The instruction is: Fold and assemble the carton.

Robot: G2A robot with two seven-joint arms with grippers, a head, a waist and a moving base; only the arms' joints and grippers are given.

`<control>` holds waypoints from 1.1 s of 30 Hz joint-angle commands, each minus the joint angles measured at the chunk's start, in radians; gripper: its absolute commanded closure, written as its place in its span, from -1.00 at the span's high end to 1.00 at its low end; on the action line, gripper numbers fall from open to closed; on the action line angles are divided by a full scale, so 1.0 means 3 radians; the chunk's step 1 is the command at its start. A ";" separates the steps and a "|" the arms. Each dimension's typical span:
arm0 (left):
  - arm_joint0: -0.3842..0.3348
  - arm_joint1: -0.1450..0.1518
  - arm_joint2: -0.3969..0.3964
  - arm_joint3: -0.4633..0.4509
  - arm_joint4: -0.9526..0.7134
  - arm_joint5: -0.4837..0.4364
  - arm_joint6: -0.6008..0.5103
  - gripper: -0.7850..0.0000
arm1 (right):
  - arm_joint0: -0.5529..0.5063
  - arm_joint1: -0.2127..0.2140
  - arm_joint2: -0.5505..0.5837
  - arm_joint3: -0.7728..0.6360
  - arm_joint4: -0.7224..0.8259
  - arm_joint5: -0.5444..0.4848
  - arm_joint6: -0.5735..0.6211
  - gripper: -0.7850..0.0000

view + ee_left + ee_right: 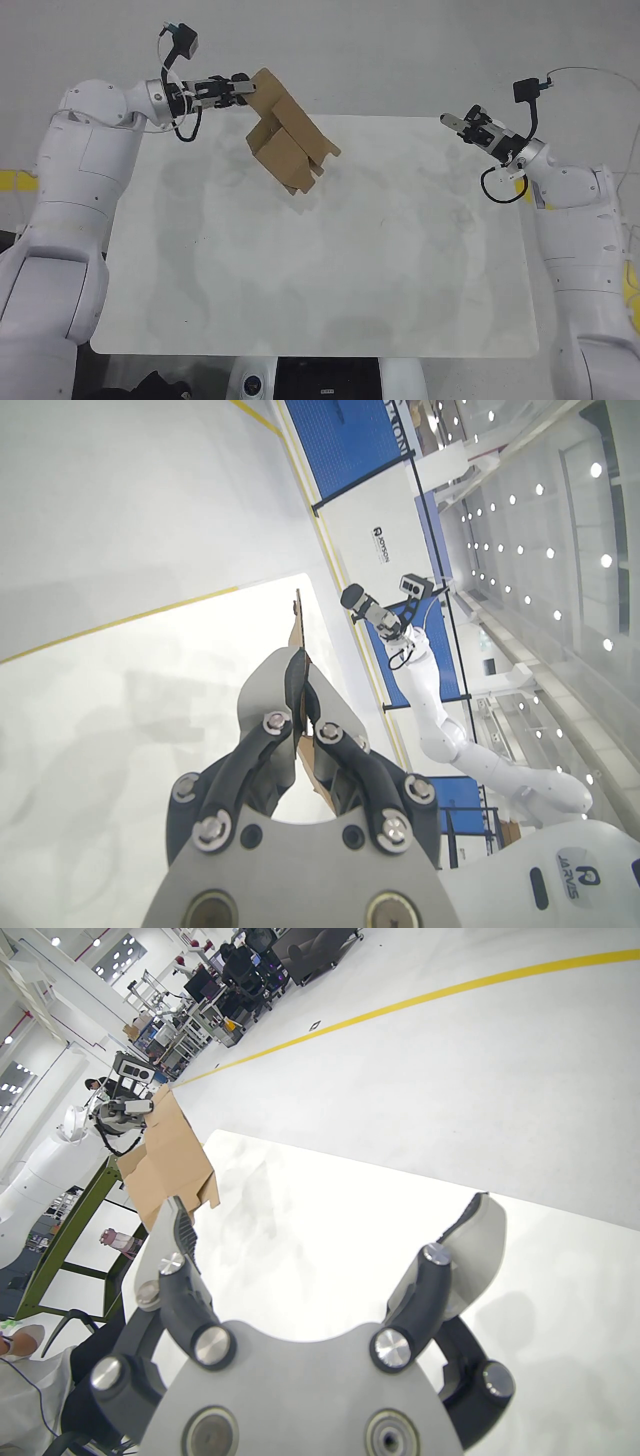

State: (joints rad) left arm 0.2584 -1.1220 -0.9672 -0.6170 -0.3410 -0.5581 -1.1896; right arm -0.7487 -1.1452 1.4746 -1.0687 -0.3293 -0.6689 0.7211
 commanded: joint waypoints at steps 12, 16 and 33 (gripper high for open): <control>0.0199 0.0027 0.0171 -0.0438 0.0069 0.0079 -0.0321 -1.00 | 0.0174 -0.0047 -0.0464 0.0363 0.0949 -0.0268 0.0858 1.00; 0.0263 0.0068 0.0229 -0.0654 0.0062 0.0136 -0.0378 -1.00 | 0.0331 -0.0095 -0.0730 0.0552 0.1293 -0.0329 0.1104 1.00; 0.0370 0.0219 0.0474 -0.1233 -0.0383 0.0295 -0.0537 -1.00 | 0.0784 -0.0156 -0.2239 0.0646 0.2205 -0.0447 0.0988 1.00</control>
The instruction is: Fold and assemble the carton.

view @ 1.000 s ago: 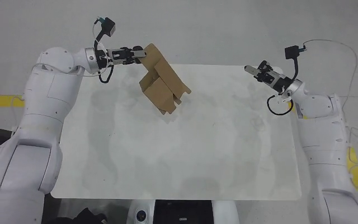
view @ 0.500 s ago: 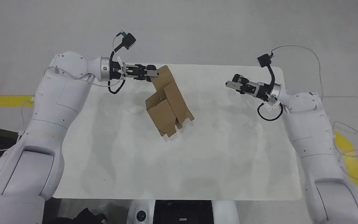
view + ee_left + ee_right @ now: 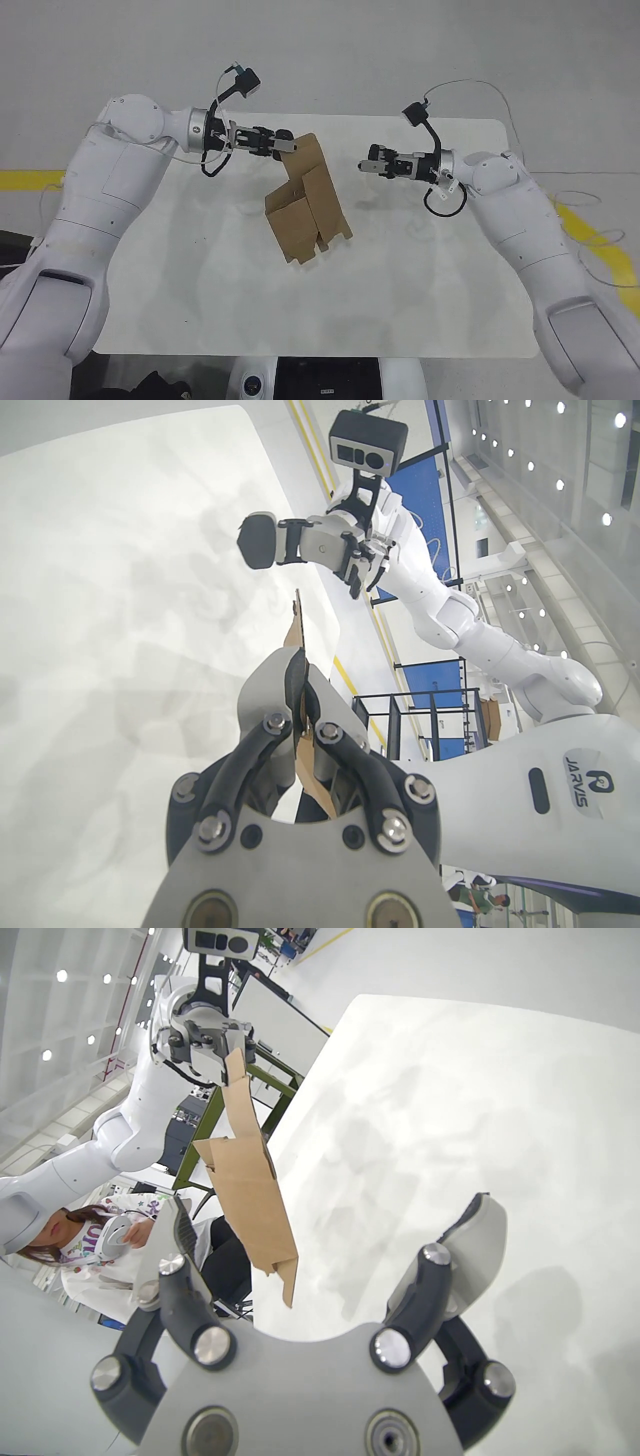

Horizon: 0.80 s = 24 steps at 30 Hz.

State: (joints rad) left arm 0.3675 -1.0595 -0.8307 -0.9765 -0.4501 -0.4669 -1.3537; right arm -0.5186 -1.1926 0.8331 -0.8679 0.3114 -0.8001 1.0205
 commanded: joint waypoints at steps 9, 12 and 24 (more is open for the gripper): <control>0.0026 0.0039 0.0078 -0.0115 -0.0121 -0.0033 0.0033 -1.00 | 0.0085 0.0019 -0.0411 -0.0085 0.0237 -0.0015 -0.0015 1.00; 0.0026 0.0039 0.0078 -0.0115 -0.0121 -0.0033 0.0033 -1.00 | 0.0085 0.0019 -0.0411 -0.0085 0.0237 -0.0015 -0.0015 1.00; 0.0033 0.0053 0.0093 -0.0142 -0.0370 -0.0009 0.0009 -1.00 | 0.0085 0.0019 -0.0411 -0.0085 0.0237 -0.0015 -0.0015 1.00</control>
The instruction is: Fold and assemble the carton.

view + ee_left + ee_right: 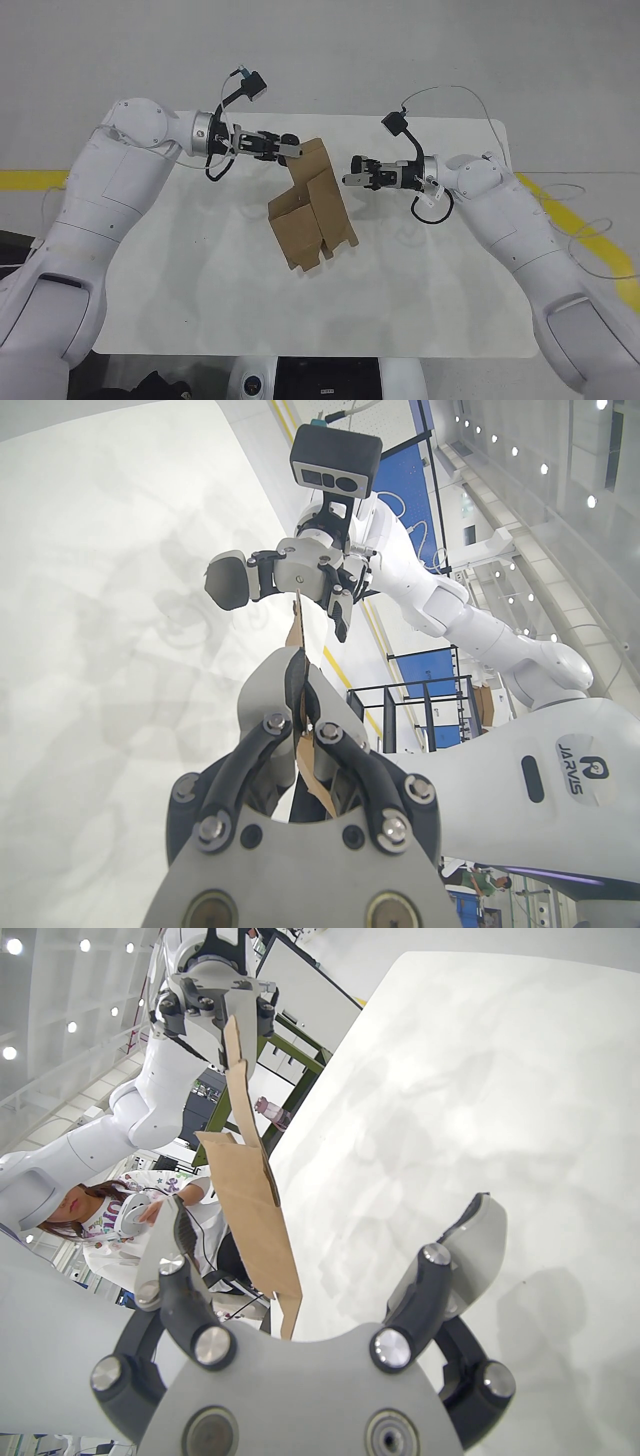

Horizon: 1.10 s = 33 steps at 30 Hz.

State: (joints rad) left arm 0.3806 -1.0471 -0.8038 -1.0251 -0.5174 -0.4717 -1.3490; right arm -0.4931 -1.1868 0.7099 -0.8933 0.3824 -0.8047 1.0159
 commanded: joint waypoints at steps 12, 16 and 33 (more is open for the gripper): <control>0.0043 0.0020 -0.0002 -0.0056 -0.0066 0.0039 0.0105 -1.00 | -0.0044 0.0011 0.0027 -0.0091 -0.0104 0.0050 -0.0092 1.00; 0.0113 0.0035 -0.0038 -0.0168 0.0008 0.0086 0.0134 -1.00 | -0.0115 0.0035 0.0072 -0.0231 -0.0091 0.0042 -0.0001 1.00; 0.0123 -0.0031 -0.0014 -0.0066 0.0087 0.0084 0.0076 -1.00 | -0.0202 0.0082 -0.0093 -0.0510 0.0264 0.0207 0.0205 -0.59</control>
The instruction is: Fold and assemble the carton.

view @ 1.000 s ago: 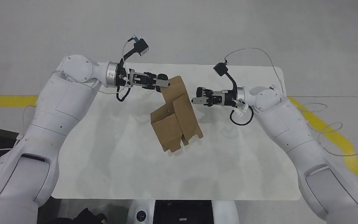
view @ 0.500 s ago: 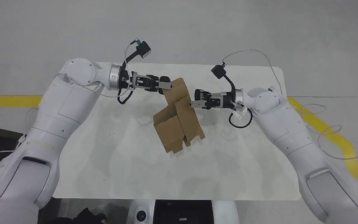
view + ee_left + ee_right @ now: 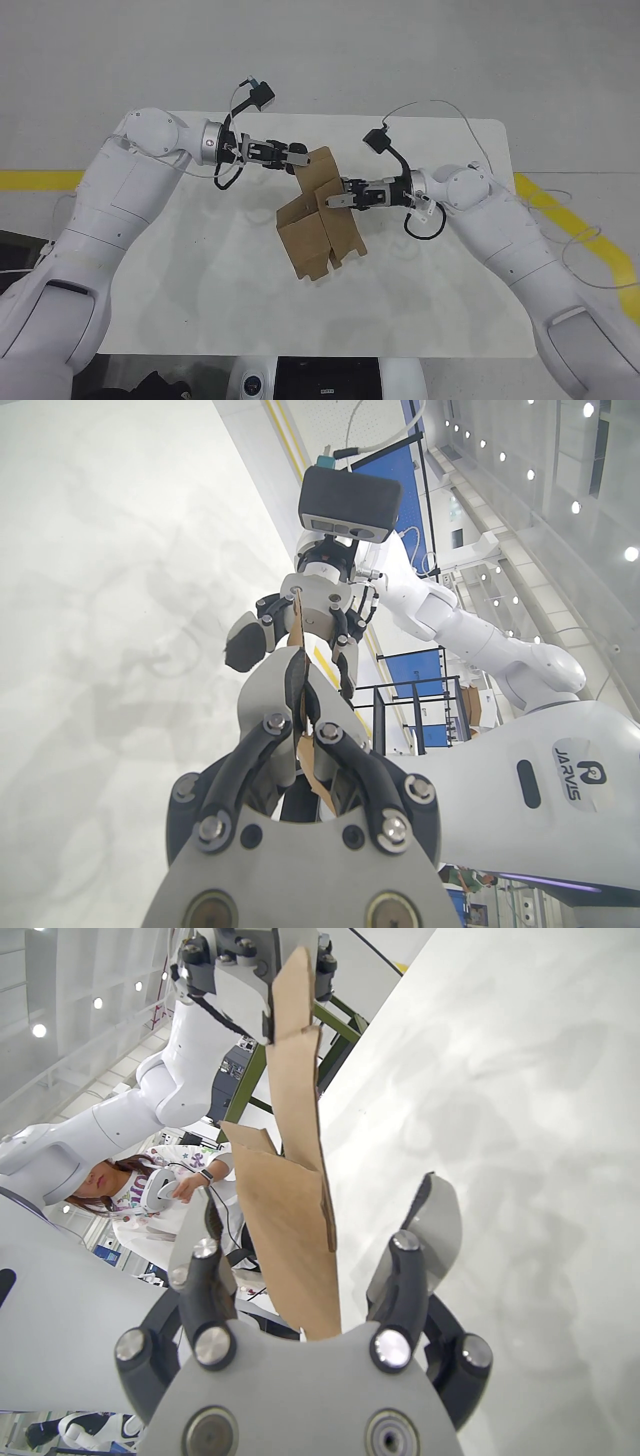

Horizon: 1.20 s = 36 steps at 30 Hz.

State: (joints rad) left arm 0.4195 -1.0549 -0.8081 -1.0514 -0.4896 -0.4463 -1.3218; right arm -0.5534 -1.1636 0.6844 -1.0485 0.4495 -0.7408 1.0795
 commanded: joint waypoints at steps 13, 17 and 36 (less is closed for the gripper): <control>-0.0077 -0.0061 -0.0009 0.0246 -0.0038 -0.0044 -0.0116 -0.55 | 0.0044 0.0040 -0.0201 0.0019 0.0310 -0.0043 -0.0043 -1.00; -0.0092 -0.0070 -0.0050 0.0291 -0.0106 -0.0061 -0.0112 1.00 | 0.0060 0.0043 -0.0258 0.0026 0.0427 -0.0063 -0.0063 -1.00; 0.0343 0.0091 -0.0494 0.0045 -0.0153 0.0158 0.0218 1.00 | 0.0106 -0.0050 -0.0095 0.0391 0.1040 0.0179 -0.0254 -1.00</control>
State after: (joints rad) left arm 0.5087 -1.0290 -0.9542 -1.0283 -0.5384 -0.4138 -1.2662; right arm -0.5203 -1.1773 0.6500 -0.9312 0.7672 -0.6910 1.0199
